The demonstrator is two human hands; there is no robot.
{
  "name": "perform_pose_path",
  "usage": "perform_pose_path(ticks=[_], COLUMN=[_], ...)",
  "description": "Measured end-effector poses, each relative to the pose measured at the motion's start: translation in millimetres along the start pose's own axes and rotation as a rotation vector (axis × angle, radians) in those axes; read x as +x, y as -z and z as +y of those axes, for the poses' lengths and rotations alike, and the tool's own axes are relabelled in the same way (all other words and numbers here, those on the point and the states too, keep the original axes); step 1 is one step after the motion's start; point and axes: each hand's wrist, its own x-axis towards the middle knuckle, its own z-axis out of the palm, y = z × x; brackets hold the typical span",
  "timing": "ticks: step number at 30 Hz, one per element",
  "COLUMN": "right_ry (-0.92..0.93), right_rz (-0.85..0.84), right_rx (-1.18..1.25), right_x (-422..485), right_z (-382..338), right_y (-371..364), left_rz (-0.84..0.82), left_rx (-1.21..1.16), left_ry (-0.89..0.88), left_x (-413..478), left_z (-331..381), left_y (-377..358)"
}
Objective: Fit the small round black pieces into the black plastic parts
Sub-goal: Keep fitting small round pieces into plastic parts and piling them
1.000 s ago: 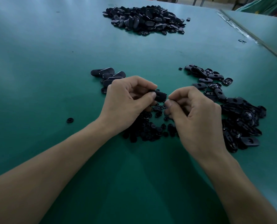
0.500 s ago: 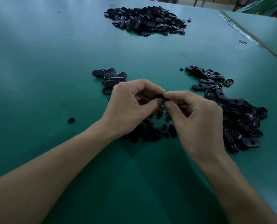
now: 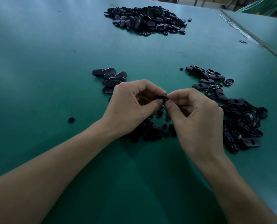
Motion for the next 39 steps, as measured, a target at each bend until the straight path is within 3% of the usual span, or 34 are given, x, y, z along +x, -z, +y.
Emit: perform_pose_path(ticks=[15,26,32,39], right_ry=[-0.032,-0.041,-0.078,-0.144], right_rz=[-0.051,-0.067,-0.18,-0.19], right_rx=[0.065,0.232,0.327,0.341], right_x=[1.4,6.3,8.2,9.2], right_z=[7.0,13.9,12.2,12.7], right_y=[1.5,5.8,7.1,7.9], left_rz=[-0.075,-0.108,-0.106,-0.106], left_rx=[-0.004,-0.192,-0.218,-0.199], left_ry=[-0.011,0.106,0.15,0.156], left_x=[-1.7,1.7,2.6,2.5], left_z=[2.0,4.0,4.3,3.4], left_y=[0.0,6.2,8.1,7.3])
